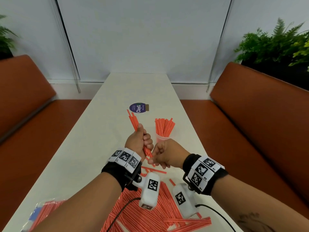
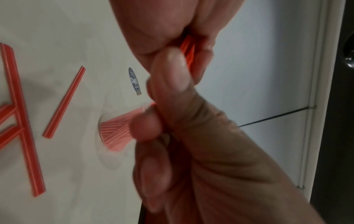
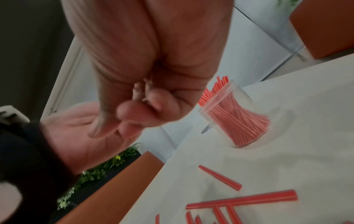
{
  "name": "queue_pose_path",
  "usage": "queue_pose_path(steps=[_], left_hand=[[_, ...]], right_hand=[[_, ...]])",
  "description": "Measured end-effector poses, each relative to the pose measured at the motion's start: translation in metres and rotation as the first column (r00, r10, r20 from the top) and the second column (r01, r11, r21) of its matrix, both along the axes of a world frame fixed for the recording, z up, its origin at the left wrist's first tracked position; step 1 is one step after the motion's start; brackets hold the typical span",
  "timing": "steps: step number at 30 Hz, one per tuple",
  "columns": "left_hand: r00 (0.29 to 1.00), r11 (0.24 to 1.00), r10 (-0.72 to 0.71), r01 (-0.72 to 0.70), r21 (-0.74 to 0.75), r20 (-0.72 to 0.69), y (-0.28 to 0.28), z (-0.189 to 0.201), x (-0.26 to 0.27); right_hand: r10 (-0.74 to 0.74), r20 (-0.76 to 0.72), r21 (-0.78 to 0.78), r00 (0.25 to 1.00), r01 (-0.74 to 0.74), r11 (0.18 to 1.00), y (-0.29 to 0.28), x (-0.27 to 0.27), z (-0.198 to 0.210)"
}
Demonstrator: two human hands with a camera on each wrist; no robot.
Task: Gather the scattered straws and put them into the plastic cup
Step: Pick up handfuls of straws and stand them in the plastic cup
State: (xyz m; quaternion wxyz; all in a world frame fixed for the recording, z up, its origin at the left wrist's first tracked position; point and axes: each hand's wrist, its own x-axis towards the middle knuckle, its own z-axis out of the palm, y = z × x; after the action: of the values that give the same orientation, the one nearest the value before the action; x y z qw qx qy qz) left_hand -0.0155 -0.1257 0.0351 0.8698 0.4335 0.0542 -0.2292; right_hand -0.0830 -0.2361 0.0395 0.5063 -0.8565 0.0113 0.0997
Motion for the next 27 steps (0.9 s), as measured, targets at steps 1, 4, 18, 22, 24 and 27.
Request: queue_pose_path(steps=[1, 4, 18, 22, 24, 27], left_hand=[[1.0, 1.0, -0.006, 0.006, 0.01, 0.002, 0.0, 0.0, 0.0], [1.0, 1.0, 0.001, -0.001, 0.013, -0.007, 0.004, 0.0, -0.001], [0.887, 0.782, -0.444, 0.315, 0.538, 0.126, 0.026, -0.007, -0.019], [0.899, 0.807, -0.42, 0.306, 0.504, 0.126, 0.029, -0.006, -0.02], [0.904, 0.821, -0.409, 0.303, 0.483, 0.127, 0.031, -0.005, -0.019], [0.902, 0.827, -0.41, 0.305, 0.472, 0.134, 0.034, -0.004, -0.017]], right_hand=[[0.007, 0.029, -0.061, 1.0, -0.005, 0.998, 0.001, 0.001, 0.0], [0.049, 0.149, -0.291, 0.988, -0.003, 0.957, 0.001, 0.002, 0.002], [-0.055, 0.339, -0.079, 0.939, 0.087, 0.993, 0.002, 0.035, 0.047], [-0.012, 0.302, -0.219, 0.953, 0.082, 0.972, 0.009, 0.042, 0.05], [0.012, 0.259, -0.235, 0.966, 0.051, 0.971, 0.008, 0.043, 0.047], [0.047, 0.185, -0.181, 0.982, -0.013, 0.983, 0.007, 0.041, 0.041]])
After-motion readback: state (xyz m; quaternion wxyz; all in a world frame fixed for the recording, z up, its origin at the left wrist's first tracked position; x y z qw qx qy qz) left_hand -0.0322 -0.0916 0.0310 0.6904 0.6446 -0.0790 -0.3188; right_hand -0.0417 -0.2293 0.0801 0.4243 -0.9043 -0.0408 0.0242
